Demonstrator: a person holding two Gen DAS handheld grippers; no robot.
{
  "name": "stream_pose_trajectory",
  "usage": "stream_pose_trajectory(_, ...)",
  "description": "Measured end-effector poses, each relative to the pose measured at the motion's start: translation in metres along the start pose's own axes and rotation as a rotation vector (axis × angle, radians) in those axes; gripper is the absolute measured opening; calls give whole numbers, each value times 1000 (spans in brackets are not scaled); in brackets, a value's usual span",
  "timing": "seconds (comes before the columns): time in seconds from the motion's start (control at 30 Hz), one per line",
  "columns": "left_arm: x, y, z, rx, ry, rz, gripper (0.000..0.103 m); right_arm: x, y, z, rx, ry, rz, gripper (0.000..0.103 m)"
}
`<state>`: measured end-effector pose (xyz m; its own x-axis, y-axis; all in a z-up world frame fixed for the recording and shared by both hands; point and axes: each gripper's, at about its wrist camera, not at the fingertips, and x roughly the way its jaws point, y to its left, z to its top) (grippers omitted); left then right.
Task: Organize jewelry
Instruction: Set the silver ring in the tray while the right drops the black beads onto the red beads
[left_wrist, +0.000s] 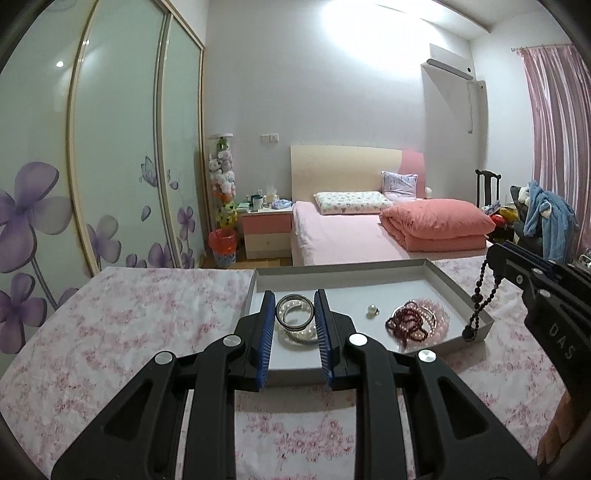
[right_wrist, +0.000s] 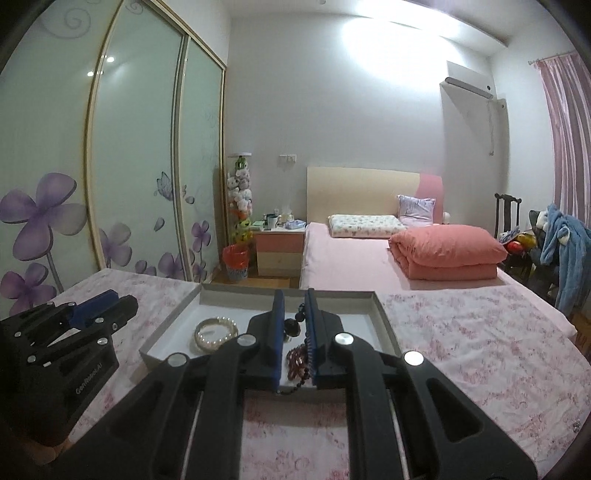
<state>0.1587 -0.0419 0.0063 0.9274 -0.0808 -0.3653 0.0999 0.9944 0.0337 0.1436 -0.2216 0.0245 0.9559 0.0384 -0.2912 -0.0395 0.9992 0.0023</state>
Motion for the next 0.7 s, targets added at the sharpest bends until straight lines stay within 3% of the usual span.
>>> stream_pose_trajectory(0.03, 2, -1, 1, 0, -5, -1, 23, 2, 0, 1, 0, -5, -3, 11)
stream_pose_trajectory(0.07, 3, -1, 2, 0, -8, -1, 23, 3, 1, 1, -1, -10, -4, 2)
stream_pose_trajectory(0.3, 25, -2, 2, -15, 2, -11, 23, 34, 1, -1, -15, 12, -25, 1)
stream_pose_trajectory(0.4, 30, 4, 0, -41, 28, -11, 23, 38, -18, -7, 45, 56, -3, 1)
stream_pose_trajectory(0.53, 28, 13, -3, -54, 41, -3, 23, 51, -36, -27, 96, 276, 95, 5)
stream_pose_trajectory(0.6, 25, 16, -4, -60, 48, -7, 23, 56, -37, -41, 94, 373, 120, 23)
stream_pose_trajectory(0.7, 18, 18, -8, -53, 51, -11, 23, 66, -33, -60, 64, 479, 105, 28)
